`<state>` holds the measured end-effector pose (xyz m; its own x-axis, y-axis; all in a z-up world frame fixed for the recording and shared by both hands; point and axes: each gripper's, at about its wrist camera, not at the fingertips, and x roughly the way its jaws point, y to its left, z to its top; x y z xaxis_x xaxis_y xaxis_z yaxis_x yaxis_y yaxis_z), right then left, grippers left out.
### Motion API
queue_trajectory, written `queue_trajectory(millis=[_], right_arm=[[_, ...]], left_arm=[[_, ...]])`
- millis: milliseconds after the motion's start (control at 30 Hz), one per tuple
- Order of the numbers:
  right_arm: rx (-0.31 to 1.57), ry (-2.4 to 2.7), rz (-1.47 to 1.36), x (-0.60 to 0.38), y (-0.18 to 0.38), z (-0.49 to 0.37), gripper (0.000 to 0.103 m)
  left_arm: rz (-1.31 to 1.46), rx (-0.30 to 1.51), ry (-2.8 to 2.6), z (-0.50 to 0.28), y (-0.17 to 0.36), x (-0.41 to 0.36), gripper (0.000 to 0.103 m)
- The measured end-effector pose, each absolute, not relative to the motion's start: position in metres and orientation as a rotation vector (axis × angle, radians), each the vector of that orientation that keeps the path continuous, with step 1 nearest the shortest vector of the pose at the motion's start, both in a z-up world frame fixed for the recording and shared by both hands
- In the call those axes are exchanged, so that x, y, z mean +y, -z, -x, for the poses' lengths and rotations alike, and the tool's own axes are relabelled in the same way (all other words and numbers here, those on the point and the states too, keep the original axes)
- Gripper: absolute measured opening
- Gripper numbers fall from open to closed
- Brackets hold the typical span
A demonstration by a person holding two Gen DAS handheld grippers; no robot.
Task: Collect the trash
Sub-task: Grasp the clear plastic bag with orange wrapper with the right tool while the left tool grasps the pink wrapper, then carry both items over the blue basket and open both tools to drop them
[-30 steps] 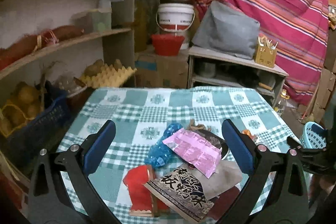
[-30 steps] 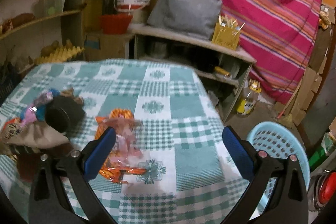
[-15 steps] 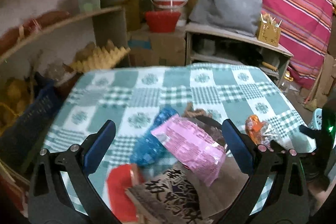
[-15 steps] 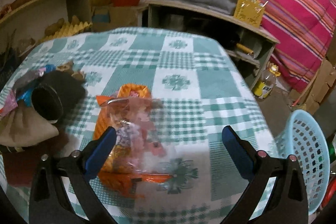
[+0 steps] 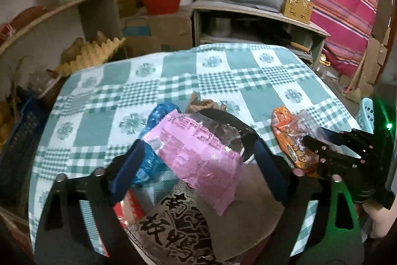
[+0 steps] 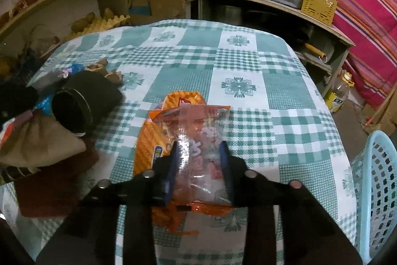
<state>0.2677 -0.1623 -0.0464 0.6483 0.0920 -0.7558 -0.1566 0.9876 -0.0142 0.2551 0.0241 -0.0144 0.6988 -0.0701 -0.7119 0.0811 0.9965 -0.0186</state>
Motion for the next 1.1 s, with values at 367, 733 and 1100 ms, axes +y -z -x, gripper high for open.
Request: queue_trajectory(millis=[367, 733, 1100], right_arm=[[0.767, -0.138, 0.109, -0.170, 0.023, -0.252, 0.028], [0.657, -0.113, 0.040, -0.206, -0.018, -0.232, 0.028], [0.579, 0.031, 0.031, -0.279, -0.049, -0.210, 0.028]], left_arm=[[0.017, 0.826, 0.131, -0.256, 0.015, 0.026, 0.014], [0.062, 0.651, 0.068, -0.229, -0.040, 0.043, 0.005], [-0.014, 0.542, 0.105, -0.212, -0.077, -0.013, 0.004]])
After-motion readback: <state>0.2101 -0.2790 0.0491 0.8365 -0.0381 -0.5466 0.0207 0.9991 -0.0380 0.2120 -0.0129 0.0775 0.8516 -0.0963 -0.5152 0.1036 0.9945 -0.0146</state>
